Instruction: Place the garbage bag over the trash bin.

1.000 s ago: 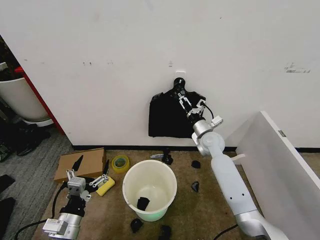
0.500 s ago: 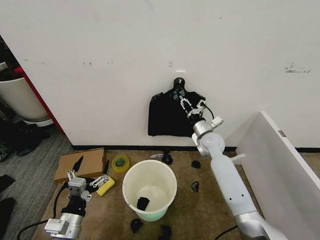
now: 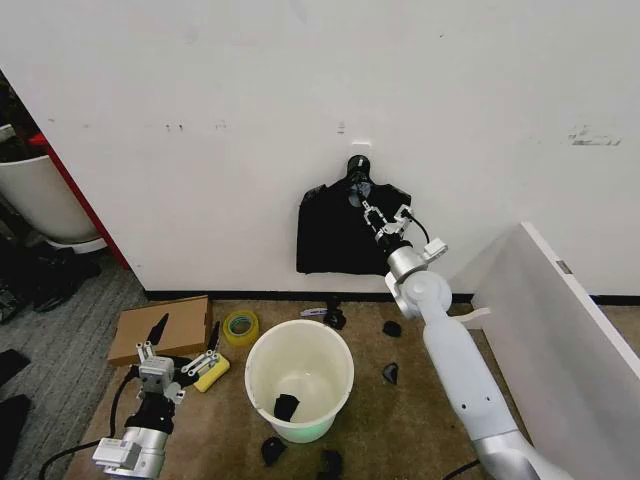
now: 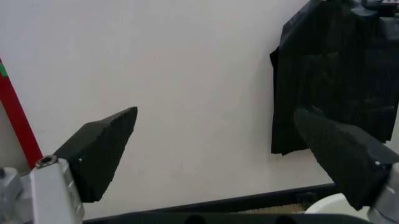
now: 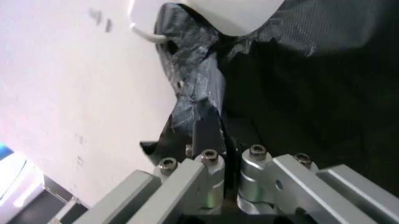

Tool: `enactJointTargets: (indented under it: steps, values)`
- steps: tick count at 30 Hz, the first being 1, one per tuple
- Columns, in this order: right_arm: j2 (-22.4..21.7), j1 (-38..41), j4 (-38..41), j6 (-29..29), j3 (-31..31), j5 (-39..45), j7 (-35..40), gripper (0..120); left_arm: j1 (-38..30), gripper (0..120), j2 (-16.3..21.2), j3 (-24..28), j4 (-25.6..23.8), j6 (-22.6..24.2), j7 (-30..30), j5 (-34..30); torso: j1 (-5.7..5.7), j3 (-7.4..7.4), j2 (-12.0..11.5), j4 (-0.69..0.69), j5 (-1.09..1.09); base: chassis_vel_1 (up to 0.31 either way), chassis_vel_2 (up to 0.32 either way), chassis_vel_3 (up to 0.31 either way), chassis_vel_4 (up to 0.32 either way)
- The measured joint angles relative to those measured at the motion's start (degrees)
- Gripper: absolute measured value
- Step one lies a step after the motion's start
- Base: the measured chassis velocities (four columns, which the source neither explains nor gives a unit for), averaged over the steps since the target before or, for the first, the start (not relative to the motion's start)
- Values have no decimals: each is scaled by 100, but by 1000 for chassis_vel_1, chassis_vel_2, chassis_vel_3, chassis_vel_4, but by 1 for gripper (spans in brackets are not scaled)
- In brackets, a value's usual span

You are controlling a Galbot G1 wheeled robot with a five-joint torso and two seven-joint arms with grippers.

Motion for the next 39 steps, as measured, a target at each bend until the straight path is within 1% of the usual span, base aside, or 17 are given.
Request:
enactJointTargets:
  steps: [2, 6, 10, 17, 22, 39]
  values:
    - [-118, -272, 225, 33, -17, -88, -33, 0, -7, 99, -3, 25, 15, -6, -1, 9, 0, 0, 0, -1, 0, 0, 0, 0, 0]
    - [-196, -568, 456, 67, -29, -177, -61, 0, -14, 99, -12, 51, 25, -12, -1, 28, 0, 0, 0, -1, 0, 0, 0, 0, 0]
    - [-258, -1097, 853, 127, -89, -411, -120, 0, -55, 99, -19, 76, 52, -21, 1, 50, 0, 0, 0, -1, 0, 0, 0, 0, 0]
    - [-333, -1536, 1274, 187, -130, -686, -155, 0, -77, 99, 17, 78, 90, -62, 3, 52, 0, 0, 1, -1, 0, 0, 0, 0, 0]
    - [-356, -1740, 1450, 248, -110, -916, -190, 0, -90, 99, 34, 78, 100, -81, 4, 44, 0, 0, 1, 0, 1, 0, 0, 0, 0]
    - [-746, -2889, 2078, 728, -260, -2227, -306, 0, -179, 99, 23, 98, 167, -125, 7, 40, 0, 0, 1, -1, 0, 0, 0, 0, 0]
